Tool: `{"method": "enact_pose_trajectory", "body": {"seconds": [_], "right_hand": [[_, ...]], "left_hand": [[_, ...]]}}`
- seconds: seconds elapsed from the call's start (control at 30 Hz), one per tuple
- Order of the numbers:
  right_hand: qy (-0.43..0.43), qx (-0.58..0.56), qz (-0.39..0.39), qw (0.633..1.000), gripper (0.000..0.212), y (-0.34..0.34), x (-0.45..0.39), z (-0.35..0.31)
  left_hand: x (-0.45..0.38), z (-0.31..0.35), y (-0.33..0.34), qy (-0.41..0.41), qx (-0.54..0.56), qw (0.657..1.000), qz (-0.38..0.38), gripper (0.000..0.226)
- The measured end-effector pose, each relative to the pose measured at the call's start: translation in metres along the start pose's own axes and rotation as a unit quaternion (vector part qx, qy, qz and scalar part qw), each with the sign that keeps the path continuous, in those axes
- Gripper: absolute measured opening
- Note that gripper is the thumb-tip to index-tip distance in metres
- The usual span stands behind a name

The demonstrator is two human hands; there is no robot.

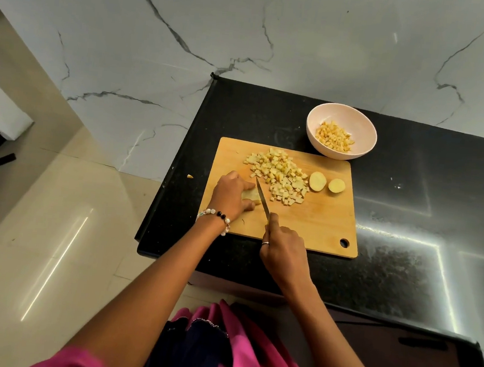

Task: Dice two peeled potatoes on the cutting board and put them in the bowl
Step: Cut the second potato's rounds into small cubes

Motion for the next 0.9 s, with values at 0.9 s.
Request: {"method": "enact_pose_trajectory", "body": {"seconds": [0.9], "right_hand": [[-0.013, 0.015, 0.021, 1.000, 0.048, 0.001, -0.001, -0.002]], "left_hand": [[0.013, -0.019, 0.003, 0.002, 0.165, 0.985, 0.049, 0.052]]}}
Point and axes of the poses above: each hand's wrist, its own x-axis away from the middle knuckle, its own y-axis out of the palm, z = x × y, the point moved 4 cm from there along -x, towards the middle knuckle, and after that the axes turned 8 degrees about -y, right-handed, at the moved point
